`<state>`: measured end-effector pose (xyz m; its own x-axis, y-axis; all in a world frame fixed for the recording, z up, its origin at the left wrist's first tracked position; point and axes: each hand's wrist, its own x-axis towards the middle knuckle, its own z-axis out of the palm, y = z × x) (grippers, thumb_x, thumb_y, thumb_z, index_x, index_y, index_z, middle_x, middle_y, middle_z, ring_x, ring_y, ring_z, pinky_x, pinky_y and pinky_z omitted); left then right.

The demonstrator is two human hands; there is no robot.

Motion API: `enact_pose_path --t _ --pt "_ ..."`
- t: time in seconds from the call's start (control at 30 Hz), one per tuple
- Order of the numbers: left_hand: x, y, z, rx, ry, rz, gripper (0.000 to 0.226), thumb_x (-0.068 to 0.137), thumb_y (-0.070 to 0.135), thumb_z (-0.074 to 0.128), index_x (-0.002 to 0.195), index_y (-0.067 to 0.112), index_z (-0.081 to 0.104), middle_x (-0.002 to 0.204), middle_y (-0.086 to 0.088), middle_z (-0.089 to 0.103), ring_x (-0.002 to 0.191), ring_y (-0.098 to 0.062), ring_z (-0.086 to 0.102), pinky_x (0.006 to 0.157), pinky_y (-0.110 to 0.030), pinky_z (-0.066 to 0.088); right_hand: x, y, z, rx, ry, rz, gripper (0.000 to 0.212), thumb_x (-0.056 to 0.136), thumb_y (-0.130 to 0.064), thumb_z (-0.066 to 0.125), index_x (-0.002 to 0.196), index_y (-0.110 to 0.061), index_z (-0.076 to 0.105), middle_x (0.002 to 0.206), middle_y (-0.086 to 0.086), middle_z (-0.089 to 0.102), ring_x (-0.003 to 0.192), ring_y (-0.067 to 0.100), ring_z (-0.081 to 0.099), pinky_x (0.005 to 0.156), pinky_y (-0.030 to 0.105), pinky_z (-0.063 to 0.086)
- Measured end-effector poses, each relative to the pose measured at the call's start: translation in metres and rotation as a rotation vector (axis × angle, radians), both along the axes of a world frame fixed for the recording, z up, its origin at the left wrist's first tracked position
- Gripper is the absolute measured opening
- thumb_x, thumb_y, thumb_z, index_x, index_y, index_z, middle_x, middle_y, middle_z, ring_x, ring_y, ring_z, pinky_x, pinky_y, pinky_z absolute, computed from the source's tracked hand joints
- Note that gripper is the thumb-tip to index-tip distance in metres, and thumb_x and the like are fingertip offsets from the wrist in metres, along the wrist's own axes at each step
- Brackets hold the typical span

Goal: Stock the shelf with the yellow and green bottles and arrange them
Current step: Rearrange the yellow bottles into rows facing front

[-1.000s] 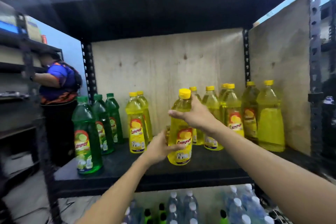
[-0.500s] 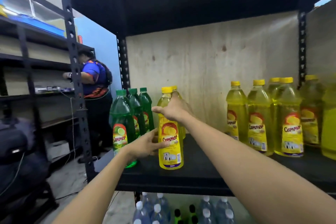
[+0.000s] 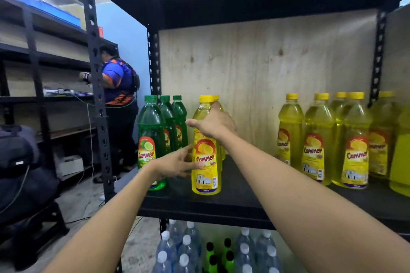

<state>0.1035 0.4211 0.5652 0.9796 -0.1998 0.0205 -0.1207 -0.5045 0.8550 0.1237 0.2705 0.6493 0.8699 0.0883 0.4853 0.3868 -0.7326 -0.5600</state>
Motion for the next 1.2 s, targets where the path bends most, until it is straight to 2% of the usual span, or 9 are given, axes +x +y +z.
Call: enact_pose_path --t 0.13,0.2,0.27,0.37,0.5,0.7,0.9,1.03,1.2 --pt "-0.02 -0.006 0.004 0.03 -0.108 0.088 0.104 0.08 0.031 0.079 0.156 0.037 0.008 0.142 0.003 0.055 0.121 -0.014 0.061 0.105 -0.045 0.048 -0.013 -0.018 -0.003 0.09 0.207 0.164 0.115 0.072 -0.076 0.064 0.156 -0.02 0.008 0.153 0.02 0.034 0.136 0.041 0.042 0.103 0.052 0.046" --pt "-0.036 -0.019 0.009 0.152 -0.35 0.297 0.124 0.075 0.031 0.083 0.154 0.041 -0.012 0.154 0.001 0.033 0.131 -0.02 0.051 0.106 -0.045 0.046 -0.017 -0.05 -0.002 0.194 0.227 0.2 0.102 0.077 -0.073 0.061 0.154 -0.021 0.016 0.153 0.02 0.03 0.138 0.042 0.039 0.108 0.054 0.041" --pt "-0.059 -0.051 0.009 0.275 -0.723 0.581 0.115 0.071 0.029 0.086 0.154 0.04 0.007 0.146 -0.003 0.029 0.124 -0.023 0.051 0.101 -0.044 0.049 -0.016 -0.099 0.0 0.17 0.01 0.072 0.078 0.082 -0.061 0.063 0.143 -0.023 0.032 0.143 0.018 0.038 0.131 0.04 0.042 0.107 0.047 0.039" --pt "-0.084 -0.119 0.006 0.289 -1.146 0.628 0.062 0.078 0.015 0.077 0.132 0.032 0.051 0.118 0.006 0.04 0.086 -0.004 0.056 0.073 -0.012 0.046 -0.007 -0.174 0.01 0.2 -0.258 -0.256 0.061 0.082 -0.043 0.067 0.133 -0.024 0.04 0.134 0.017 0.041 0.125 0.042 0.041 0.101 0.044 0.038" --pt "-0.044 -0.196 -0.006 0.173 -0.808 0.265 0.039 0.082 0.019 0.074 0.107 0.044 0.06 0.113 0.019 0.053 0.079 0.004 0.061 0.072 -0.008 0.048 0.026 -0.231 0.021 0.26 -0.098 -0.376 0.07 0.082 -0.035 0.073 0.139 -0.019 0.036 0.141 0.022 0.037 0.131 0.046 0.035 0.102 0.047 0.038" --pt "0.039 -0.265 -0.038 -0.074 -0.282 0.117 0.07 0.079 0.018 0.08 0.141 0.024 0.047 0.126 0.006 0.059 0.107 -0.014 0.065 0.096 -0.03 0.053 0.058 -0.247 0.013 0.05 -0.005 -0.402 0.09 0.077 -0.029 0.082 0.145 -0.013 0.026 0.145 0.023 0.041 0.138 0.044 0.032 0.104 0.049 0.04" --pt "0.062 -0.296 -0.058 -0.09 -0.293 0.147 0.097 0.072 0.029 0.086 0.151 0.022 0.03 0.145 -0.001 0.048 0.134 -0.021 0.048 0.112 -0.039 0.04 0.049 -0.248 0.007 0.042 -0.061 -0.379 0.086 0.066 -0.038 0.09 0.134 -0.005 0.048 0.146 0.024 0.037 0.13 0.043 0.044 0.103 0.046 0.043" --pt "0.059 -0.298 -0.062 -0.084 -0.337 0.168 0.084 0.069 0.038 0.086 0.137 0.019 0.041 0.132 0.002 0.056 0.123 -0.017 0.053 0.104 -0.028 0.042 0.018 -0.234 -0.007 -0.027 -0.189 -0.158 0.082 0.06 -0.029 0.094 0.125 -0.01 0.047 0.119 0.018 0.062 0.11 0.038 0.06 0.086 0.041 0.05" --pt "0.063 -0.28 -0.059 -0.091 -0.402 0.331 0.071 0.077 0.046 0.078 0.131 0.017 0.043 0.125 -0.004 0.056 0.119 -0.022 0.056 0.104 -0.036 0.044 0.004 -0.216 -0.011 -0.038 -0.243 0.061 0.082 0.06 -0.028 0.094 0.129 -0.014 0.051 0.125 0.008 0.063 0.116 0.026 0.058 0.094 0.032 0.046"
